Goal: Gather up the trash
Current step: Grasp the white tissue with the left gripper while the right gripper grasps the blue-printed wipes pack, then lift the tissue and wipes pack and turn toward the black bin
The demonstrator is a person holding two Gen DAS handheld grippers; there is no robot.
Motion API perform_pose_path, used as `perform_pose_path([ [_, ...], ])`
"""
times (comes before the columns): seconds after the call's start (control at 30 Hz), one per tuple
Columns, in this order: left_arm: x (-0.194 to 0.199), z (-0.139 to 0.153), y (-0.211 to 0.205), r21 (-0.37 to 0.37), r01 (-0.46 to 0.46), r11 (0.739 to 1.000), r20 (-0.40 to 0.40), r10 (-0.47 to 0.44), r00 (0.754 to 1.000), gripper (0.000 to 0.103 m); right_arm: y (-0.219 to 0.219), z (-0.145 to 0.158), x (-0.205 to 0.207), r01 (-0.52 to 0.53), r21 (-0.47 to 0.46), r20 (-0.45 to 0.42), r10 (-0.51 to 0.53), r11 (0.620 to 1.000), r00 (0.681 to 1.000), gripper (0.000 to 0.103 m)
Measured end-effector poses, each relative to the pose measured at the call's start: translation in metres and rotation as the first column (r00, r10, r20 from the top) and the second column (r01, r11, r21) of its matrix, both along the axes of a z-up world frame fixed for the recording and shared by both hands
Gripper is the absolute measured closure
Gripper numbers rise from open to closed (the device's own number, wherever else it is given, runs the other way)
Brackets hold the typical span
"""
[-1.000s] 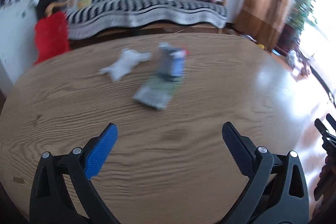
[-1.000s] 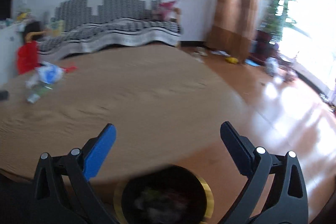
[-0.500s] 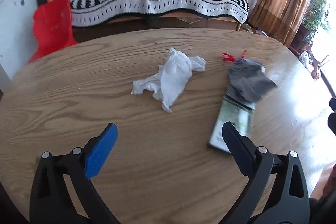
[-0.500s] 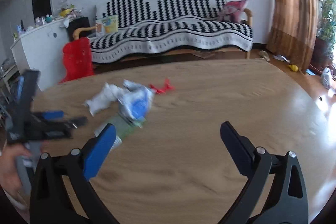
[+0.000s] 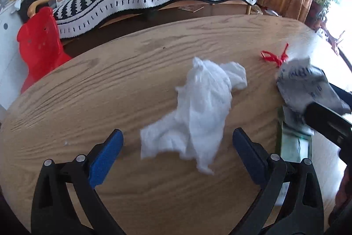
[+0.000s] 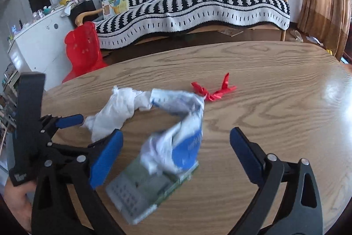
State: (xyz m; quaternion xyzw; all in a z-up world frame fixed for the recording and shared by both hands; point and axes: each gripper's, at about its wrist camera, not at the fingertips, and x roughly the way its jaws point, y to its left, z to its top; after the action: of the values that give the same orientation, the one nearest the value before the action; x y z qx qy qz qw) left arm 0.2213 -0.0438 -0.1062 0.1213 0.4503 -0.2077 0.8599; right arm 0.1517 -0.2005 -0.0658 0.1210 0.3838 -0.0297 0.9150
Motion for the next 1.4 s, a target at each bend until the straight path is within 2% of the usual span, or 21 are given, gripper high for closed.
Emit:
perform_pose_path([
  [0.03, 0.002, 0.0, 0.001, -0.012, -0.013, 1.0, 0.008, 0.013, 1.0, 0.006, 0.0, -0.002, 0.006, 0.002, -0.009, -0.005, -0.002, 1.0, 1.0, 0.026],
  [0.07, 0.003, -0.001, 0.001, -0.02, -0.02, 1.0, 0.02, 0.021, 1.0, 0.007, -0.002, -0.005, 0.009, 0.0, -0.007, -0.013, 0.0, 1.0, 1.0, 0.048],
  [0.1, 0.004, 0.0, 0.0, -0.023, -0.018, 1.0, 0.029, 0.018, 0.999, 0.016, -0.004, -0.009, 0.01, -0.011, 0.02, -0.019, 0.011, 1.0, 1.0, 0.056],
  [0.13, 0.003, 0.001, -0.002, -0.02, -0.012, 1.0, 0.044, 0.013, 0.999, 0.026, -0.008, -0.009, 0.008, -0.007, 0.04, -0.004, 0.007, 0.999, 1.0, 0.057],
  [0.17, 0.0, 0.004, -0.003, -0.026, 0.0, 1.0, 0.061, 0.001, 0.998, 0.052, -0.011, -0.008, 0.007, -0.007, 0.054, -0.005, 0.008, 0.999, 1.0, 0.059],
  [0.2, 0.0, 0.006, -0.004, -0.022, -0.005, 1.0, 0.06, 0.006, 0.998, 0.071, -0.014, -0.007, 0.005, -0.011, 0.06, -0.002, 0.011, 0.998, 1.0, 0.06],
  [0.23, -0.001, 0.006, -0.004, -0.02, -0.014, 1.0, 0.057, 0.015, 0.998, 0.081, -0.016, -0.006, 0.002, -0.012, 0.058, 0.007, 0.012, 0.998, 1.0, 0.06],
  [0.27, -0.002, 0.007, -0.003, -0.027, -0.024, 0.999, 0.047, 0.025, 0.999, 0.086, -0.018, -0.004, -0.002, -0.013, 0.058, 0.014, 0.012, 0.998, 1.0, 0.06],
  [0.37, -0.009, 0.007, -0.005, -0.03, -0.019, 0.999, 0.034, 0.02, 0.999, 0.087, -0.026, 0.0, -0.011, -0.01, 0.082, 0.03, 0.008, 0.997, 1.0, 0.06],
  [0.47, -0.02, 0.007, -0.016, 0.036, 0.023, 0.999, 0.058, -0.025, 0.998, 0.087, -0.034, 0.004, -0.021, -0.007, 0.096, 0.05, 0.002, 0.995, 0.999, 0.06],
  [0.53, -0.025, 0.008, -0.019, 0.052, 0.031, 0.998, 0.064, -0.035, 0.997, 0.087, -0.038, 0.006, -0.028, -0.007, 0.1, 0.056, 0.001, 0.995, 0.998, 0.06],
  [0.73, -0.034, 0.014, -0.023, 0.027, 0.035, 0.999, 0.067, -0.037, 0.997, 0.087, -0.043, 0.01, -0.041, -0.009, 0.074, 0.073, 0.004, 0.997, 0.997, 0.06],
  [0.87, -0.038, 0.018, -0.023, 0.022, 0.022, 1.0, 0.086, -0.024, 0.996, 0.091, -0.048, 0.01, -0.044, -0.002, 0.096, 0.077, -0.006, 0.995, 0.997, 0.06],
  [1.23, -0.032, 0.018, -0.021, -0.029, -0.002, 1.0, 0.051, 0.004, 0.999, 0.095, -0.049, 0.01, -0.045, -0.015, 0.098, 0.073, 0.008, 0.995, 0.997, 0.06],
  [1.4, -0.033, 0.023, -0.018, -0.048, -0.013, 0.999, 0.062, 0.016, 0.998, 0.095, -0.05, 0.011, -0.046, -0.011, 0.102, 0.069, 0.003, 0.995, 0.998, 0.06],
])
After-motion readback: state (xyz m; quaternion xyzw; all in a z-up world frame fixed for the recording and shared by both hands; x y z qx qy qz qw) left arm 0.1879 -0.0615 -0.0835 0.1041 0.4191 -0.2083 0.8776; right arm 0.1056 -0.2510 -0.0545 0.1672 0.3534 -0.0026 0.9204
